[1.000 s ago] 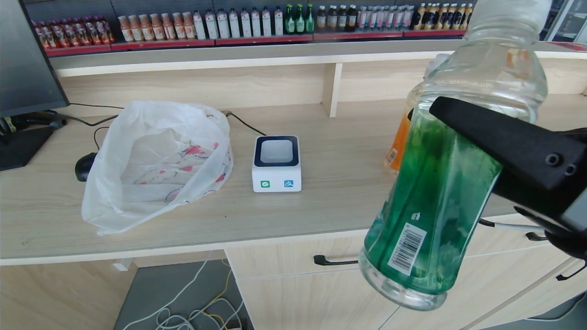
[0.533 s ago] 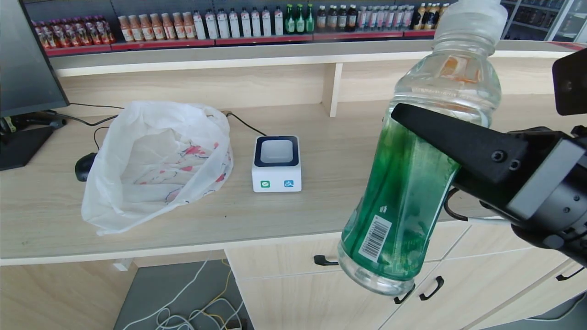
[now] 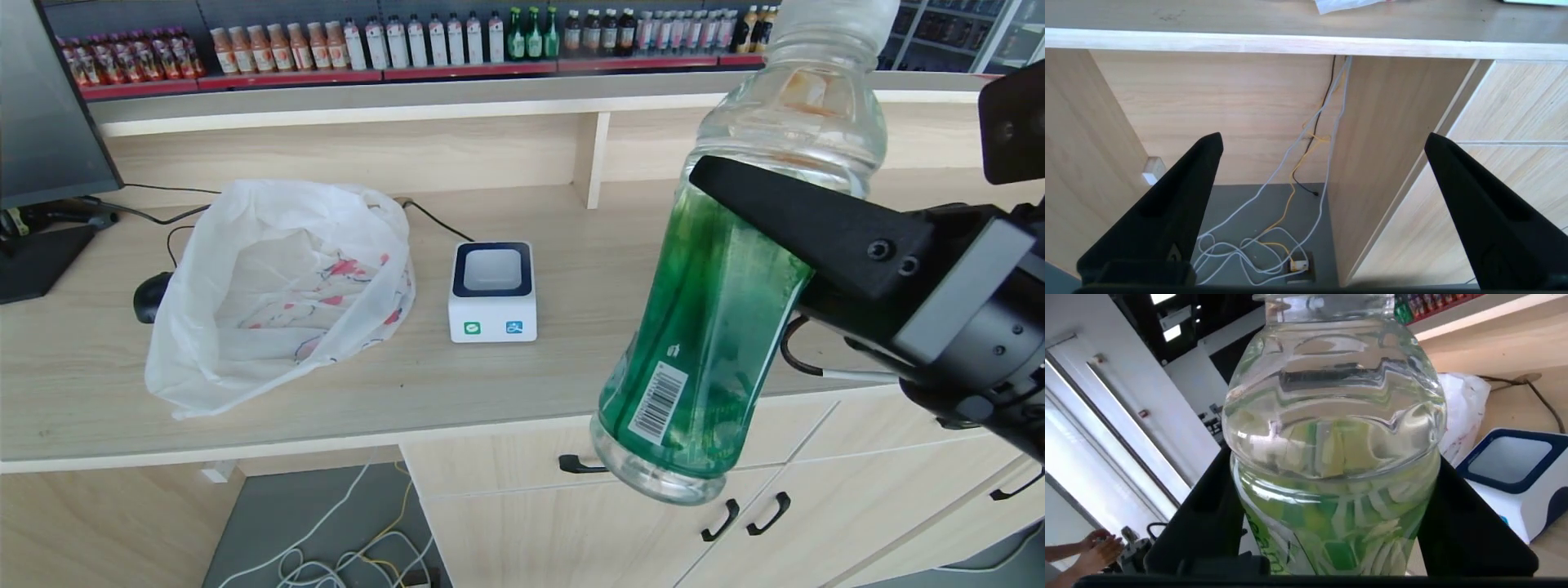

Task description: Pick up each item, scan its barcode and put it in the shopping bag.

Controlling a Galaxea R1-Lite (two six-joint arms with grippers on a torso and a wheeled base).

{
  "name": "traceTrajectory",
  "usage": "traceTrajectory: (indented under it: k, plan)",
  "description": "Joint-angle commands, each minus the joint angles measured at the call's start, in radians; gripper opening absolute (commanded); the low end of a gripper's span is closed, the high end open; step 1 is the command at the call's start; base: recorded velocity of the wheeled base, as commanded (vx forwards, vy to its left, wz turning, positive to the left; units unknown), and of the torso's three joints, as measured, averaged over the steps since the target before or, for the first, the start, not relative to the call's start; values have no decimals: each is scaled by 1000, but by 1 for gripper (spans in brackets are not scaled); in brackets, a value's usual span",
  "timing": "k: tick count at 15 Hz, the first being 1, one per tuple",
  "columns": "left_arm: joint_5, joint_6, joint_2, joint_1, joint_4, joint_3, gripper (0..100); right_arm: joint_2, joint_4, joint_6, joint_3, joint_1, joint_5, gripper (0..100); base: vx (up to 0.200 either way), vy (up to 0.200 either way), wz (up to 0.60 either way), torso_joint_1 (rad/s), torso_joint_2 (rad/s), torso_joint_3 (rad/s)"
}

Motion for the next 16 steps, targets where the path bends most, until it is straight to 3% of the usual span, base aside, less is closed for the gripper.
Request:
traceTrajectory:
  k: [1,8,11,16]
  plan:
    - [0,0,0,0,0,0,100,-4,-1,1,-7,3,2,0,0,0,0,0,0,0]
    - [0,-2,0,0,0,0,100,-121,-1,-105,160,-59,-5,0,0,0,0,0,0,0]
    - [0,-2,0,0,0,0,100,-147,6,-237,177,-59,-5,0,0,0,0,0,0,0]
    - [0,-2,0,0,0,0,100,-154,40,-376,163,-57,-217,0,0,0,0,0,0,0]
